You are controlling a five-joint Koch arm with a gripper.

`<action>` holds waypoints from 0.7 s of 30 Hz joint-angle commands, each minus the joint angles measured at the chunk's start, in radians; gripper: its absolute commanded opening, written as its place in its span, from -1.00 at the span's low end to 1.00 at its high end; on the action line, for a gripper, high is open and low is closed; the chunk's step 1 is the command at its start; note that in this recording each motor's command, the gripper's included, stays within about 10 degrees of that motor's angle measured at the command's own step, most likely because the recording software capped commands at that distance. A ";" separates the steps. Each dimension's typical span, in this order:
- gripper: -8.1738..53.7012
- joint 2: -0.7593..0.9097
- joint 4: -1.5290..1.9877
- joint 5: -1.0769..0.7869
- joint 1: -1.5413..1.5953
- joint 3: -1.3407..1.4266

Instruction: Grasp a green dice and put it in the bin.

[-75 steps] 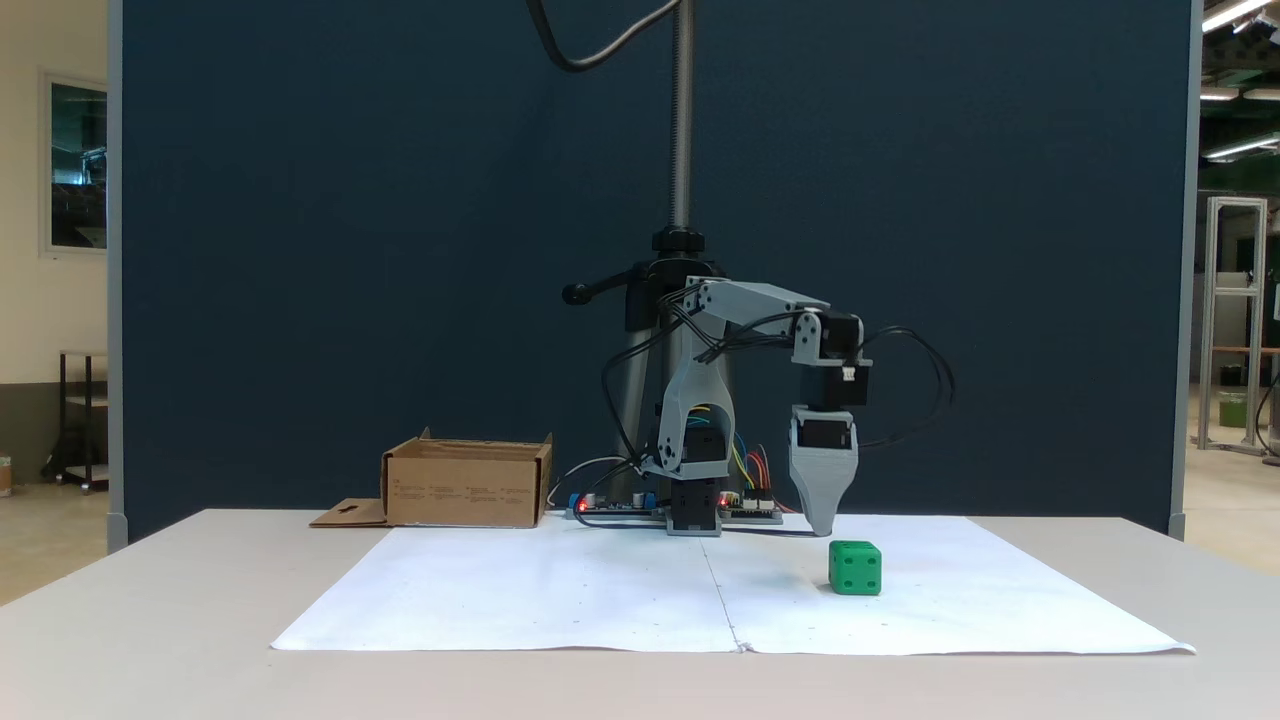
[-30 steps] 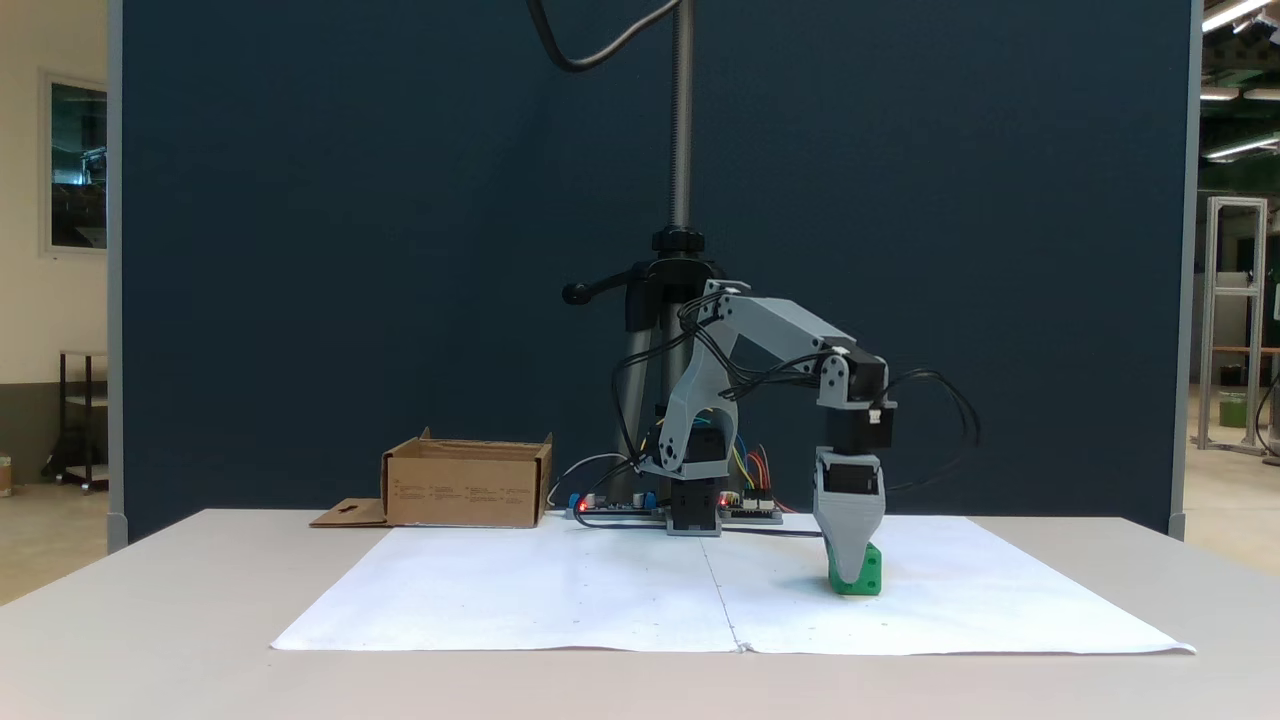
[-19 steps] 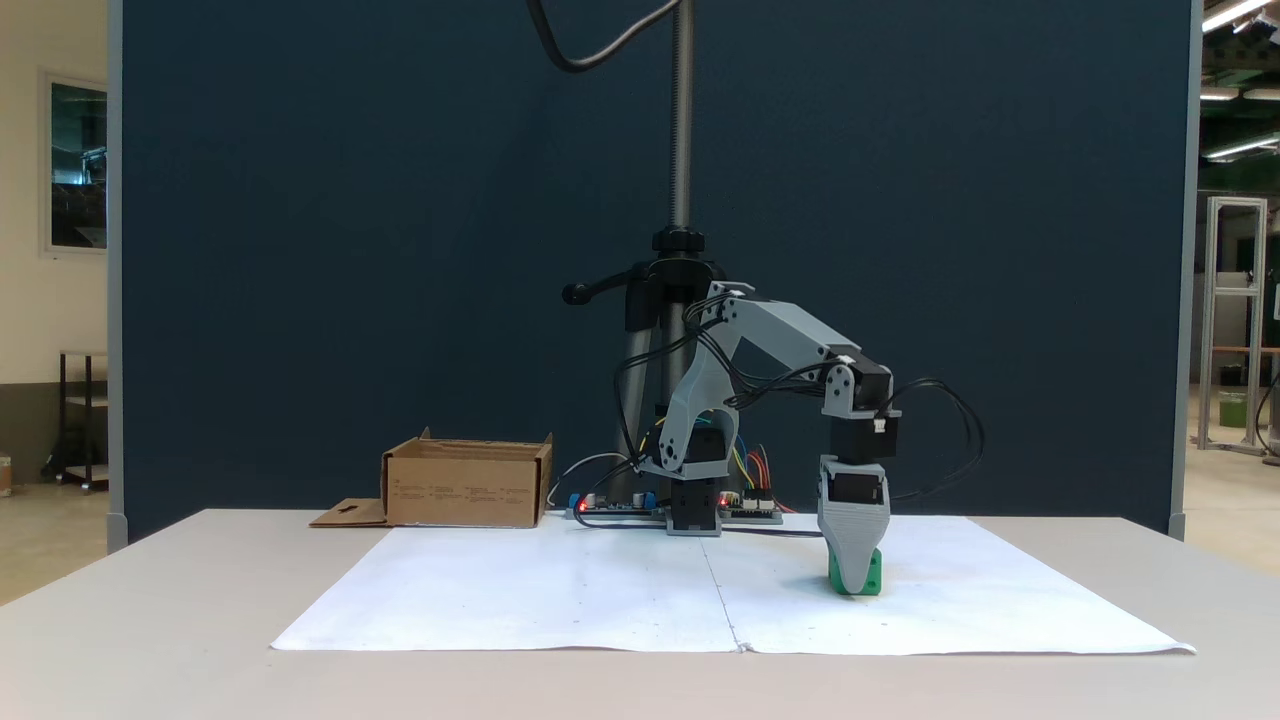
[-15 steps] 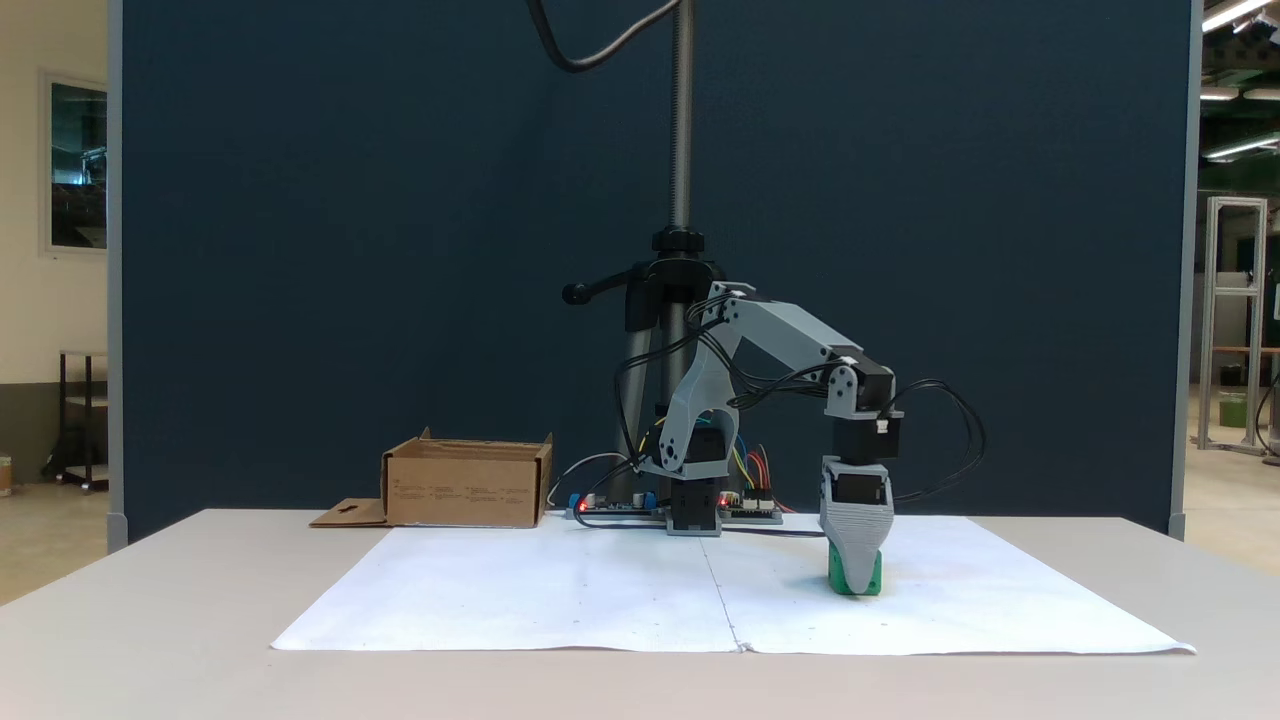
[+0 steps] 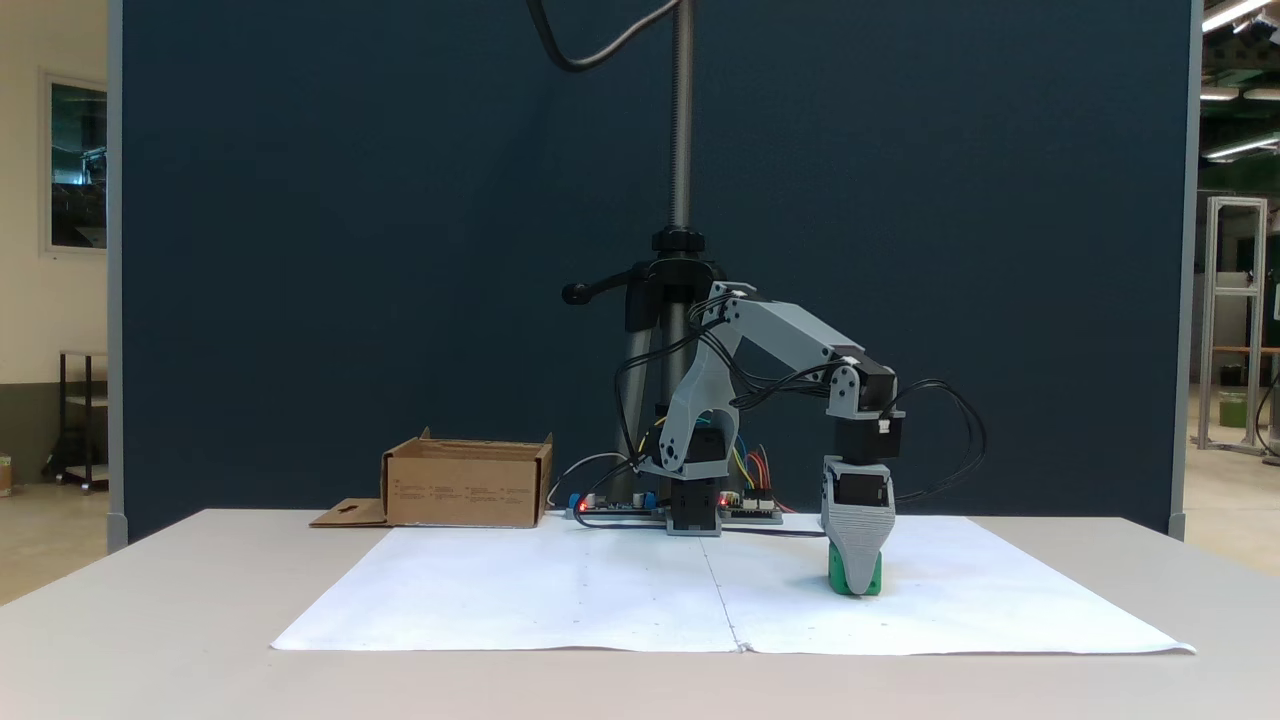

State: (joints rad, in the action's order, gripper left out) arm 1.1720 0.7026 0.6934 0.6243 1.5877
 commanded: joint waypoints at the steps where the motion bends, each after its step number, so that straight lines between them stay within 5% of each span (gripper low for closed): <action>1: 0.41 0.017 -0.026 0.078 0.003 -0.048; 10: 0.18 0.015 -0.028 0.078 0.002 -0.044; 17: -0.34 0.020 -0.021 0.091 -0.005 -0.040; 21: -0.34 0.025 -0.023 0.092 -0.021 -0.040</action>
State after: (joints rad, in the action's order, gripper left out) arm 1.1720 0.6995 0.6918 0.6013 1.5861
